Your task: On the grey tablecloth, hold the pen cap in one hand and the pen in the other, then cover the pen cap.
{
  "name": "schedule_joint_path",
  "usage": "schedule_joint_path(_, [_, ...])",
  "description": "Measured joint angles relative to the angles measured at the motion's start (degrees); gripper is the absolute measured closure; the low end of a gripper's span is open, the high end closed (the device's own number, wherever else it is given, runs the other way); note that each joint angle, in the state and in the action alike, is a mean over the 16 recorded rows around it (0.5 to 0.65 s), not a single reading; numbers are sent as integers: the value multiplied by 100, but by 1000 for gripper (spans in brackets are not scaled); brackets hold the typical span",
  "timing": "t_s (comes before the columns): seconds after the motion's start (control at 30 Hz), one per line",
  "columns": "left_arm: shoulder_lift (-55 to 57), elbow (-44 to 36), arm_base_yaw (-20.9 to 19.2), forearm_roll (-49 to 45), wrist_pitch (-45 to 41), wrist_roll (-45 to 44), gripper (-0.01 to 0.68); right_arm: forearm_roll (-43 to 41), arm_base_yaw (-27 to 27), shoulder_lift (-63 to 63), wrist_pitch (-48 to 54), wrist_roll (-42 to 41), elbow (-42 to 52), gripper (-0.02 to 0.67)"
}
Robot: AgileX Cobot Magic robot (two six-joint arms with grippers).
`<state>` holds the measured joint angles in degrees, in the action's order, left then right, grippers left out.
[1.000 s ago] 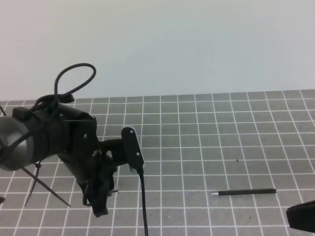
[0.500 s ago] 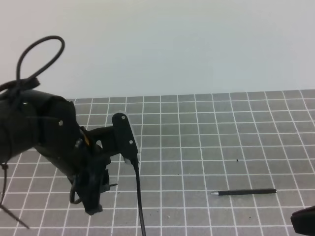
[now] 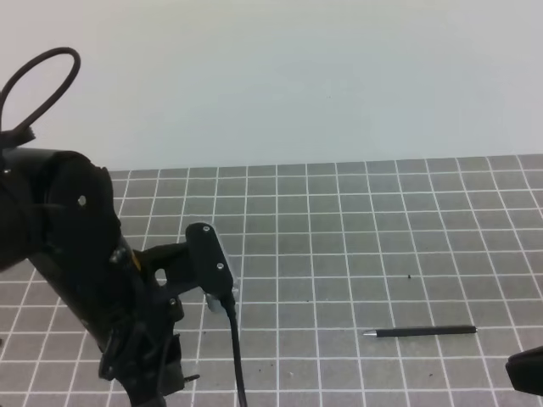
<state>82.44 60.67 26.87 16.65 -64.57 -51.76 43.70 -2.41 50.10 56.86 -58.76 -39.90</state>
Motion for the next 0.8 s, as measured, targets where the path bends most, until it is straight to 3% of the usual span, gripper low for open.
schedule_joint_path(0.8, [-625, -37, -1, 364, -223, 302, 607, -214, 0, 0, 51, 91, 0, 652])
